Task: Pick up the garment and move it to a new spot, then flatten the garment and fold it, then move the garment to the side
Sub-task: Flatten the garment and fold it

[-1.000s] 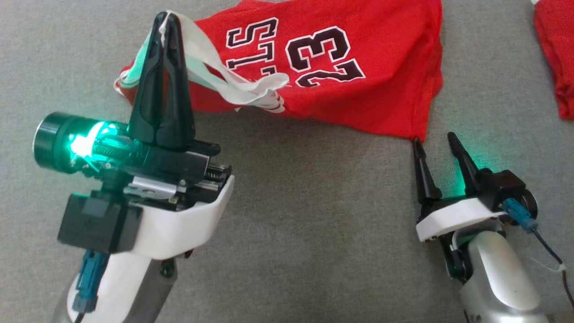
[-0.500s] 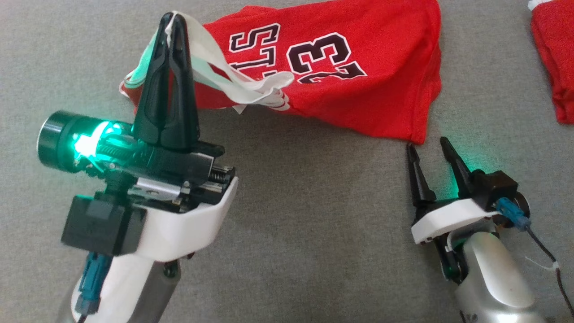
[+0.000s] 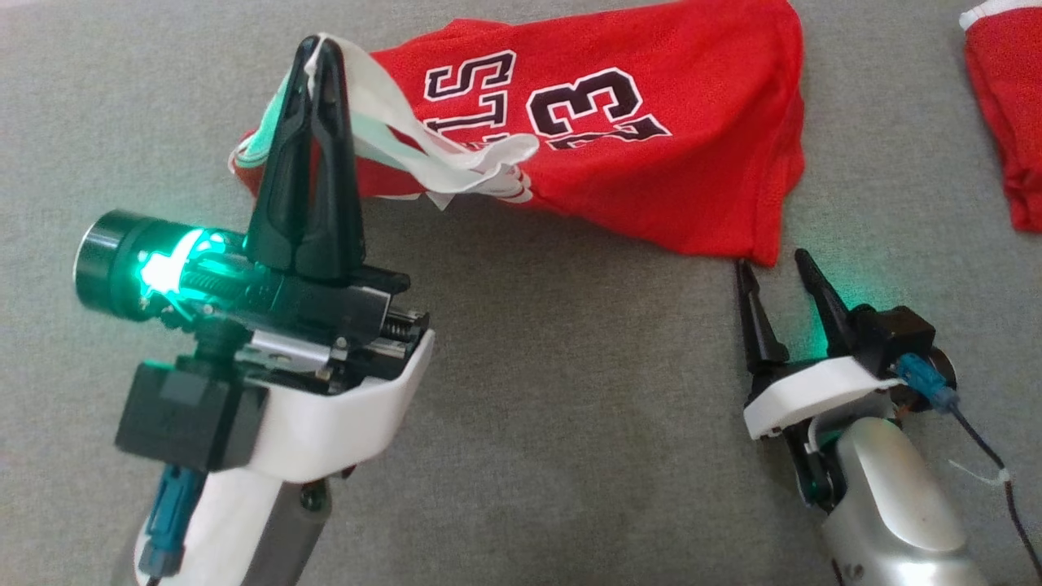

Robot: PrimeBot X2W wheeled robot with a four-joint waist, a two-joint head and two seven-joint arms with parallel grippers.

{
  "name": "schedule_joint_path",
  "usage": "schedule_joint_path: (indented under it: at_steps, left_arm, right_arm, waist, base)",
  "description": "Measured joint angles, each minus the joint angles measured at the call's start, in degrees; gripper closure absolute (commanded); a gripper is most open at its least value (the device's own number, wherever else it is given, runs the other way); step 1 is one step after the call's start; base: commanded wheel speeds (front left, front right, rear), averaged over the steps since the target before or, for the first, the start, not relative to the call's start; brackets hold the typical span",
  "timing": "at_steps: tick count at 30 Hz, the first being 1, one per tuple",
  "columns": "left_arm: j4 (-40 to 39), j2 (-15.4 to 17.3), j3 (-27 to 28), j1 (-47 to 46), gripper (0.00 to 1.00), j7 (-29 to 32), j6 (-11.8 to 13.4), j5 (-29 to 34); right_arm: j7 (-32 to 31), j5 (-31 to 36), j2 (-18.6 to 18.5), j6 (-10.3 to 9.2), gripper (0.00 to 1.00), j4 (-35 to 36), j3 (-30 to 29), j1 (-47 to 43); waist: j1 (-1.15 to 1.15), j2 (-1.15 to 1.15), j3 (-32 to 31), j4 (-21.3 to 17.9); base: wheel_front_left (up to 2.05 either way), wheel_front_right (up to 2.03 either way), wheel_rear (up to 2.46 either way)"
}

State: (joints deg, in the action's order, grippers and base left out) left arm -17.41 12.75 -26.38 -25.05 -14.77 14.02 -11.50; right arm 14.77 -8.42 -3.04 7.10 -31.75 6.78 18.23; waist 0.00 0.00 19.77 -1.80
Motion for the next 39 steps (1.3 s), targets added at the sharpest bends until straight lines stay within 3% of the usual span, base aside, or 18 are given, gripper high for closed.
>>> schedule_joint_path:
  at_steps: [2,3,6,14,18,23,26,31,35,39]
  left_arm:
    - [0.0,-0.2,0.0,0.0,1.00,0.0,-0.4,0.0]
    - [0.0,-0.3,0.0,0.0,1.00,0.0,-0.5,0.0]
    - [0.0,-0.5,0.1,0.0,1.00,0.0,-0.5,0.0]
    - [0.4,-0.8,0.9,1.0,1.00,0.0,-1.0,0.0]
    - [0.6,-0.7,2.6,1.5,1.00,0.0,-2.6,-1.0]
    - [1.7,1.2,5.7,-1.2,1.00,0.0,-7.4,-4.6]
    - [2.2,3.2,8.4,-7.1,1.00,1.2,-10.3,-7.8]
    - [4.0,3.9,9.7,-21.7,1.00,7.3,-15.4,-14.2]
    - [11.0,3.5,10.0,-32.1,1.00,14.2,-16.6,-18.4]
    - [20.7,3.3,9.6,-40.3,1.00,18.5,-17.8,-19.2]
  right_arm:
    - [0.0,0.0,0.0,0.00,0.29,-0.5,-0.2,0.1]
    - [0.0,0.0,0.0,0.00,0.53,-0.7,-0.5,0.3]
    - [0.0,-0.1,0.0,0.00,1.00,-1.4,-0.8,0.8]
    - [0.0,-0.1,0.0,0.00,1.00,-0.5,-1.8,1.1]
    - [0.0,-0.1,0.0,0.00,1.00,6.3,-5.0,0.8]
    - [0.0,-3.3,-0.2,0.00,1.00,18.7,-10.7,0.6]
    - [-1.8,-5.5,-4.3,0.00,1.00,25.8,-12.6,1.7]
    - [-12.7,-8.1,-12.1,0.00,1.00,36.2,-16.5,11.2]
    - [-21.4,-8.7,-17.1,0.00,1.00,35.1,-15.1,20.6]
    - [-26.3,-9.8,-19.4,0.00,1.00,27.0,-9.9,28.5]
  waist:
    - [0.00,0.00,0.0,0.1]
    - [0.00,0.00,-0.1,0.2]
    - [0.00,0.00,-0.2,0.3]
    - [0.00,0.00,-1.3,0.4]
    - [0.00,0.00,-2.9,0.1]
    - [0.00,0.00,-5.8,-0.5]
    - [0.00,0.00,-7.9,-1.0]
    - [-0.01,0.00,-11.2,-1.9]
    - [-0.02,0.00,-11.8,-2.4]
    - [0.00,0.00,-9.5,-2.1]
  base:
    - [0.00,0.00,0.00]
    - [0.00,0.00,0.00]
    - [0.00,0.00,0.00]
    - [0.00,0.00,0.00]
    - [0.00,0.00,0.00]
    - [0.00,0.00,0.00]
    - [0.00,0.00,0.00]
    - [0.00,0.00,0.00]
    - [0.00,0.00,0.00]
    - [0.00,0.00,0.00]
